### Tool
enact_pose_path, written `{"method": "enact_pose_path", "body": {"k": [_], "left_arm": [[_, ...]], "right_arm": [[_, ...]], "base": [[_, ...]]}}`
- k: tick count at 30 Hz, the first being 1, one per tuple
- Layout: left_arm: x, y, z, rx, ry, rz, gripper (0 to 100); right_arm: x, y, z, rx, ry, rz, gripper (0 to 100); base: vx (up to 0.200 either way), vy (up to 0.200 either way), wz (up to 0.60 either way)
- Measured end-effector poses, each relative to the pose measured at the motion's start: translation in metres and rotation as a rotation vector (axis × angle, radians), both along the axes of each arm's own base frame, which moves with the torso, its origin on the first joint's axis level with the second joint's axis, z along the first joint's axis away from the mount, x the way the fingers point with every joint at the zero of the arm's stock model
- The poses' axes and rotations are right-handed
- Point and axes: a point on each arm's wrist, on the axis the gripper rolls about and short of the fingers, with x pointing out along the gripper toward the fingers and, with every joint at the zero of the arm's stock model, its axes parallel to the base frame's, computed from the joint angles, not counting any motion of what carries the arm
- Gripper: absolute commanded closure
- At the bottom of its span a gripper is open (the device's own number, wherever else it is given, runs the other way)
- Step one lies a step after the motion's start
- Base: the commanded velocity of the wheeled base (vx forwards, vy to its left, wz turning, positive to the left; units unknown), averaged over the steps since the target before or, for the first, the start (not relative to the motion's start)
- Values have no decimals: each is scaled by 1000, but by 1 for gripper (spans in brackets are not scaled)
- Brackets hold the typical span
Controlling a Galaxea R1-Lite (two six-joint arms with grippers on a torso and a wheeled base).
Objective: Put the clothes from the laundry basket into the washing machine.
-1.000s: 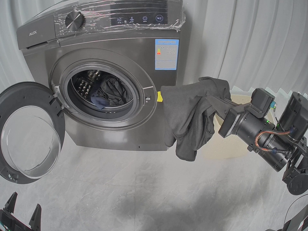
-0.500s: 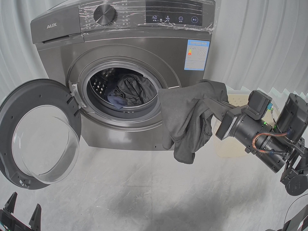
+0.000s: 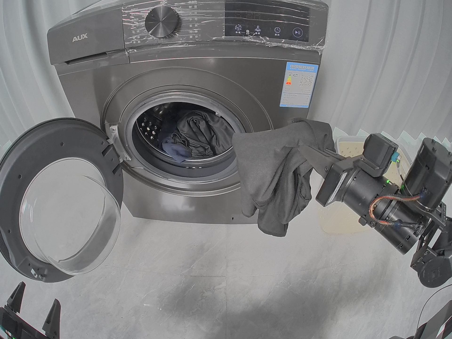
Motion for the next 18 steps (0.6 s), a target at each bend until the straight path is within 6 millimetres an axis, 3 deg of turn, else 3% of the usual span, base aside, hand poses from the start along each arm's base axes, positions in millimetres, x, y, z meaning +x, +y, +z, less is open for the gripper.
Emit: {"method": "enact_pose_path", "body": {"k": [14, 18], "left_arm": [[0, 0, 0, 0, 0, 0, 0], [0, 0, 0, 0, 0, 0, 0]], "right_arm": [[1, 1, -2, -1, 6, 0, 100], [2, 1, -3, -3, 9, 0, 100]], "base": [[0, 200, 0], [0, 0, 0]]}}
